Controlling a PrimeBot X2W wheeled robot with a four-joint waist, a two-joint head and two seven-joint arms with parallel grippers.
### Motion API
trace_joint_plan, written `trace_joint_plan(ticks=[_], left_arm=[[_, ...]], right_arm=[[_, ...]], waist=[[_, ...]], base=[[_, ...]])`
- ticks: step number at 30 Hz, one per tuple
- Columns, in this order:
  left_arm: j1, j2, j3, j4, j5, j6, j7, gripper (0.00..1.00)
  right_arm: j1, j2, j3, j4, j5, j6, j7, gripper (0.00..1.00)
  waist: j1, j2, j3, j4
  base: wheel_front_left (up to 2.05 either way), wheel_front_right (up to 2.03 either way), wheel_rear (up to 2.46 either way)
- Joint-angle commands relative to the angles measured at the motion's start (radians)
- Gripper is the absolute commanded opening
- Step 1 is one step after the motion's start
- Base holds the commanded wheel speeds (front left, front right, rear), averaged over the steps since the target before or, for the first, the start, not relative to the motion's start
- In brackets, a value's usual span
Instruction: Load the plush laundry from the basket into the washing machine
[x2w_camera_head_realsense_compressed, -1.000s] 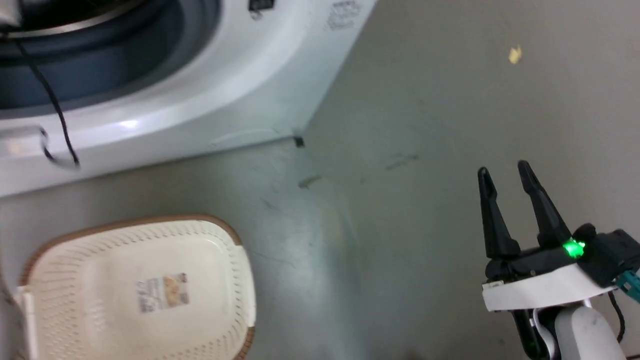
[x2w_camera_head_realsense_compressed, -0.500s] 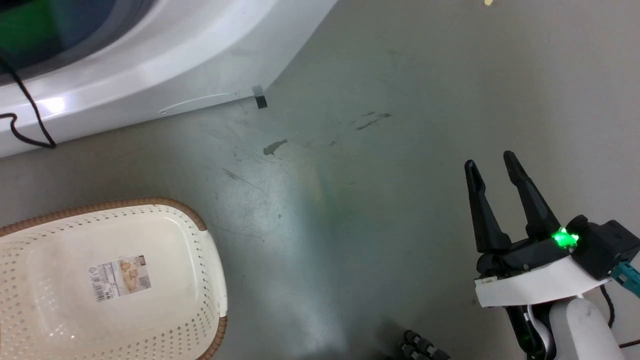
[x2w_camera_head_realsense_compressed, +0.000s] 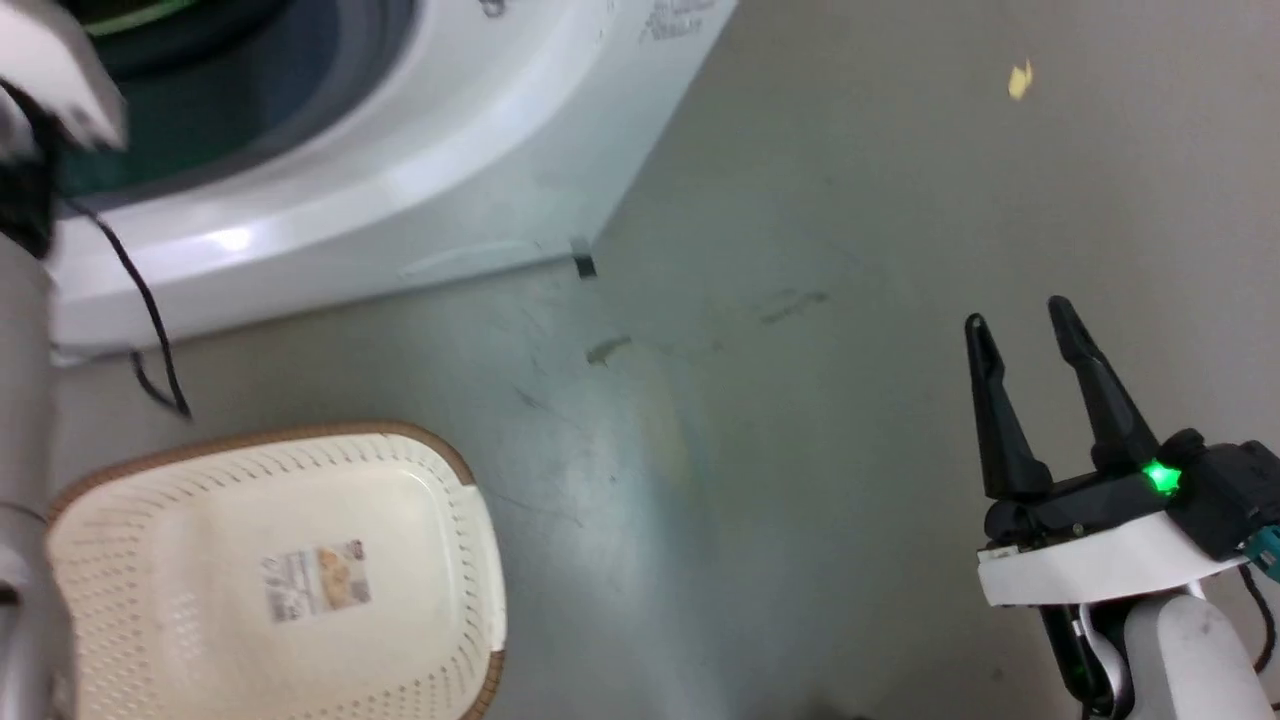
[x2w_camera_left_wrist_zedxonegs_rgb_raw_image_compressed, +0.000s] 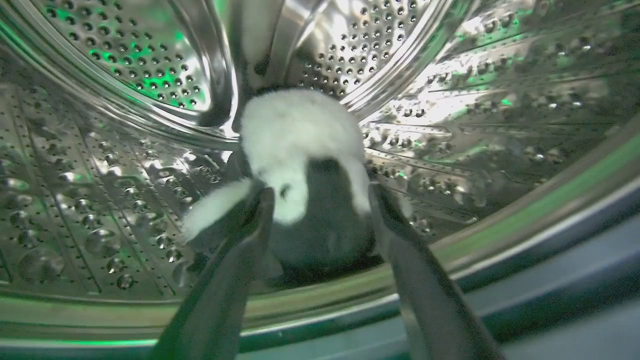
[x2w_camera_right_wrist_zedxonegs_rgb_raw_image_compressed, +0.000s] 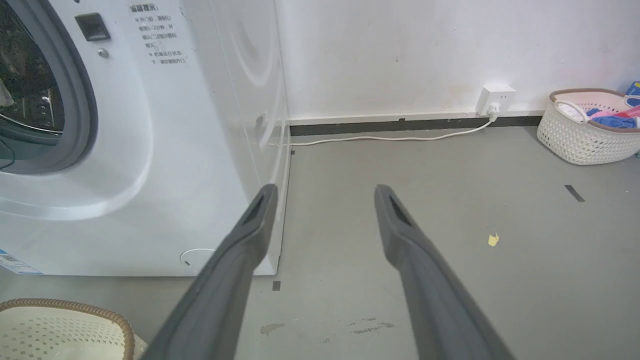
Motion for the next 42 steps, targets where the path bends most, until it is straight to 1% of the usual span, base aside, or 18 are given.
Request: trace_joint_plan(ticks=[1, 4, 7, 11, 12, 16, 19, 23, 27, 29, 30, 31, 34, 42], left_arm=[[0.029, -0.007, -0.003, 0.010, -0.008, -0.004, -0.019, 1.00], [0.093, -0.033, -0.011, 0.035, -0.022, -0.012, -0.069, 1.00], [0.170, -0.071, -0.022, 0.037, -0.041, -0.020, -0.107, 1.00], [0.295, -0.126, -0.025, -0.012, -0.076, -0.026, -0.127, 1.00], [0.411, -0.171, -0.004, -0.101, -0.113, -0.028, -0.128, 1.00], [0.585, -0.225, 0.030, -0.278, -0.146, -0.029, -0.129, 1.00], [0.726, -0.261, 0.046, -0.412, -0.146, -0.023, -0.129, 1.00], [0.905, -0.307, 0.053, -0.577, -0.122, 0.010, -0.129, 1.00], [1.060, -0.340, 0.053, -0.700, -0.105, 0.042, -0.129, 1.00], [1.125, -0.351, 0.063, -0.733, -0.105, 0.058, -0.129, 1.00], [1.125, -0.351, 0.063, -0.733, -0.105, 0.058, -0.129, 1.00], [1.173, -0.358, 0.071, -0.756, -0.099, 0.068, -0.129, 1.00], [1.222, -0.370, 0.081, -0.794, -0.103, 0.069, -0.129, 1.00], [1.261, -0.382, 0.060, -0.811, -0.057, 0.073, -0.129, 1.00]], right_arm=[[0.004, 0.001, -0.007, -0.006, -0.010, -0.001, -0.005, 1.00], [0.023, 0.001, -0.021, -0.008, -0.038, -0.001, -0.005, 1.00], [0.050, -0.004, -0.032, -0.008, -0.063, -0.001, -0.005, 1.00], [0.087, -0.013, -0.041, -0.010, -0.085, -0.001, -0.005, 1.00], [0.115, -0.017, -0.046, -0.009, -0.095, -0.001, -0.005, 1.00], [0.151, -0.018, -0.049, -0.007, -0.105, -0.001, -0.005, 1.00], [0.179, -0.015, -0.050, 0.001, -0.107, -0.001, -0.005, 1.00], [0.216, -0.011, -0.045, 0.025, -0.112, -0.001, -0.004, 1.00], [0.246, -0.008, -0.039, 0.055, -0.116, -0.001, -0.004, 1.00], [0.259, -0.006, -0.035, 0.070, -0.123, -0.001, -0.004, 1.00], [0.259, -0.006, -0.035, 0.070, -0.123, -0.001, -0.004, 1.00], [0.267, -0.005, -0.028, 0.082, -0.124, -0.001, -0.004, 1.00], [0.274, -0.003, -0.027, 0.094, -0.123, -0.001, -0.004, 1.00], [0.280, 0.000, -0.025, 0.120, -0.120, -0.001, -0.004, 1.00]], waist=[[0.0000, -0.0001, -0.068, 0.041], [0.0000, -0.0001, -0.144, 0.076], [0.0000, -0.0001, -0.231, 0.121], [0.0000, -0.0001, -0.338, 0.182], [0.0000, -0.0001, -0.406, 0.226], [0.0000, -0.0001, -0.472, 0.274], [0.0000, -0.0001, -0.508, 0.298], [0.0000, -0.0001, -0.545, 0.326], [0.0000, -0.0001, -0.573, 0.345], [0.0000, -0.0001, -0.581, 0.355], [0.0000, -0.0001, -0.581, 0.355], [0.0000, -0.0001, -0.587, 0.361], [0.0000, -0.0001, -0.594, 0.371], [0.0000, -0.0001, -0.605, 0.389]], base=[[0.00, 0.00, 0.00], [0.00, 0.00, 0.00], [0.00, 0.00, 0.00], [0.00, 0.00, 0.00], [0.00, 0.00, 0.00], [0.00, 0.00, 0.00], [0.00, 0.00, 0.00], [0.00, 0.00, 0.00], [0.00, 0.00, 0.00], [0.00, 0.00, 0.00], [0.00, 0.00, 0.00], [0.00, 0.00, 0.00], [0.00, 0.00, 0.00], [0.00, 0.00, 0.00]])
